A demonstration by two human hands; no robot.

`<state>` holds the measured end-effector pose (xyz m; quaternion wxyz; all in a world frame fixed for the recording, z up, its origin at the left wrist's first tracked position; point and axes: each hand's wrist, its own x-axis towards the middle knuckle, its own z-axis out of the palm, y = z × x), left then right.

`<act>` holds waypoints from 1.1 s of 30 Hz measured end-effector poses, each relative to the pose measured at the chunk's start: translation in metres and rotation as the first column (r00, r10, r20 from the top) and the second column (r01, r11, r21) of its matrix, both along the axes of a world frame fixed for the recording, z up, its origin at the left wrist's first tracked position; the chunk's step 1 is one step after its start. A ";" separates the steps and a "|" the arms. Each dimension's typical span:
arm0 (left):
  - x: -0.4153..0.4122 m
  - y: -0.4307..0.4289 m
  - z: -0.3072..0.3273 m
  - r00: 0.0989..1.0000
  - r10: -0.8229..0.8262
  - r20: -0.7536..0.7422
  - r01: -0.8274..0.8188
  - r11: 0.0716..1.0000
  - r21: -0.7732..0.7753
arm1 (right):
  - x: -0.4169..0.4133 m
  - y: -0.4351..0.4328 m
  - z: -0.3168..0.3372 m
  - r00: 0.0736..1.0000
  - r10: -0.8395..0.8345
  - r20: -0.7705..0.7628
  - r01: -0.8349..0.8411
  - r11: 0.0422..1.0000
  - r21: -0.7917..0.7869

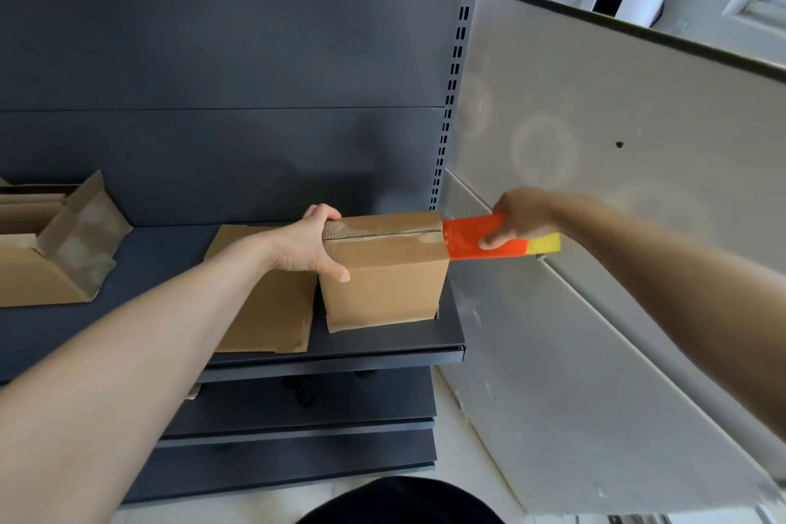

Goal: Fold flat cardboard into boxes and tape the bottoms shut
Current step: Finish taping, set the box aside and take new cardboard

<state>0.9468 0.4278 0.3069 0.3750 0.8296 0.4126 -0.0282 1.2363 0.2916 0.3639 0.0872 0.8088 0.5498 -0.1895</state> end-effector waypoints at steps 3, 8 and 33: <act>0.000 -0.002 0.001 1.000 0.023 0.002 -0.023 1.000 0.010 | -0.011 0.007 0.005 0.986 0.105 0.129 -0.106 0.994 -0.003; -0.005 -0.008 0.003 0.999 0.041 -0.002 -0.041 0.999 0.001 | -0.008 0.010 0.007 1.000 0.017 0.009 -0.017 0.998 -0.057; -0.015 -0.021 0.006 0.995 0.063 -0.076 -0.067 0.997 -0.043 | -0.019 0.098 -0.138 0.986 -0.019 -0.163 0.057 0.972 0.230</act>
